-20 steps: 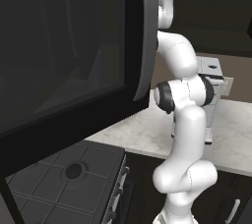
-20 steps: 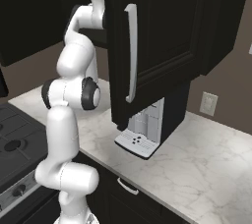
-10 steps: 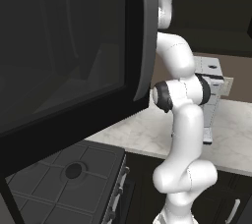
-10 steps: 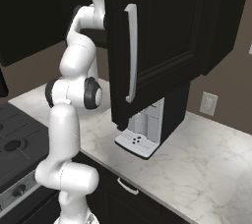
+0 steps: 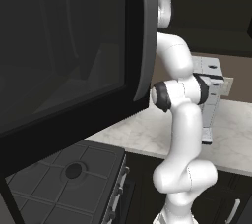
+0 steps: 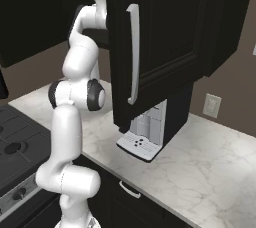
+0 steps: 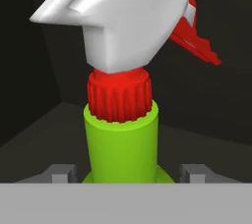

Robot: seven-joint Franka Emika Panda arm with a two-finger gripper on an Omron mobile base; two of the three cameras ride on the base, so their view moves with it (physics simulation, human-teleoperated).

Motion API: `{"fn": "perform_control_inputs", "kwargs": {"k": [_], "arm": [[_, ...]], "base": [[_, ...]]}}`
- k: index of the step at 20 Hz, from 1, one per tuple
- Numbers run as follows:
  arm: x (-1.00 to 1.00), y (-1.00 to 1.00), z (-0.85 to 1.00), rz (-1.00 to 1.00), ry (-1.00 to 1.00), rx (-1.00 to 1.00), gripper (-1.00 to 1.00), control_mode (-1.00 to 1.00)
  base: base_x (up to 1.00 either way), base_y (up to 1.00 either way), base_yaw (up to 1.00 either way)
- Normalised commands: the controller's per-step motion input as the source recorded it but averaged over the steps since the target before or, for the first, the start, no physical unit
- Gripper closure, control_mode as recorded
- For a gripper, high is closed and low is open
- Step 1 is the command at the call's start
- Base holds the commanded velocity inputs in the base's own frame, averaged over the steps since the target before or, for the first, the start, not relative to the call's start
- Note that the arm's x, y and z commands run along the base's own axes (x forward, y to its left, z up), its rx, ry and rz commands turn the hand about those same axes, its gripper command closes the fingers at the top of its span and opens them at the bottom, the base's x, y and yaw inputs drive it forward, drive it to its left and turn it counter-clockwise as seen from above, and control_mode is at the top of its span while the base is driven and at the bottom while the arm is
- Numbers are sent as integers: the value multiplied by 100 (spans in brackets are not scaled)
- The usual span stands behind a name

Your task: Move the cutting board and knife to the sink. Then move spray from the cabinet to the counter.

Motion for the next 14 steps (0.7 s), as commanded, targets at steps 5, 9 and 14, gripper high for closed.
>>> {"fn": "perform_control_inputs", "kwargs": {"k": [5,9,14], "arm": [[1,-3,-5,0,0,0,100,-100],[-6,-4,-8,0,0,0,100,-100],[-11,-4,-12,0,0,0,100,-100]], "base": [[0,0,0],[0,0,0],[0,0,0]]}}
